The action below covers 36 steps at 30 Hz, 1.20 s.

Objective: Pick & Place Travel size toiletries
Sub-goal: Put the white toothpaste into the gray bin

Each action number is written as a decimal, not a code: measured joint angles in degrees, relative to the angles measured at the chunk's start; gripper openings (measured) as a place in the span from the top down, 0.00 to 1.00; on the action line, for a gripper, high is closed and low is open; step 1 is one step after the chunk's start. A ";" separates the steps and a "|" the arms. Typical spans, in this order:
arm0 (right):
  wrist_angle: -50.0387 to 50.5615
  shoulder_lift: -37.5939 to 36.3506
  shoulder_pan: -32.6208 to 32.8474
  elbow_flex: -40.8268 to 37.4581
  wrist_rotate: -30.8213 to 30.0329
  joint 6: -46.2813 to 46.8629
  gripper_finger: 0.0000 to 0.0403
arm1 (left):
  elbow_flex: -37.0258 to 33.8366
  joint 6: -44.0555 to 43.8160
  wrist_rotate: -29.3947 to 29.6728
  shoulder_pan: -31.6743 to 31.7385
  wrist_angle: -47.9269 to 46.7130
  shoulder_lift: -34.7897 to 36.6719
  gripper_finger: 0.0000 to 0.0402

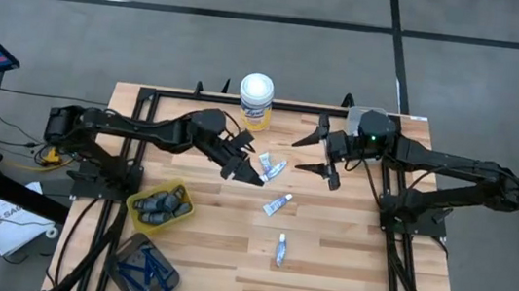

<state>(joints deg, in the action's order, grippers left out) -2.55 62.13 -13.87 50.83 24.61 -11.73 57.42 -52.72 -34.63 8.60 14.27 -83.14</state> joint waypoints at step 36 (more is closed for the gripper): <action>-0.73 1.95 0.76 0.02 4.19 3.33 0.70 | 2.06 0.17 -1.74 0.55 3.84 -3.09 0.86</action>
<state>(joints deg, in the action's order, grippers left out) -3.29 64.08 -13.10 50.85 28.80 -8.39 59.48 -52.56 -36.38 9.15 18.10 -86.24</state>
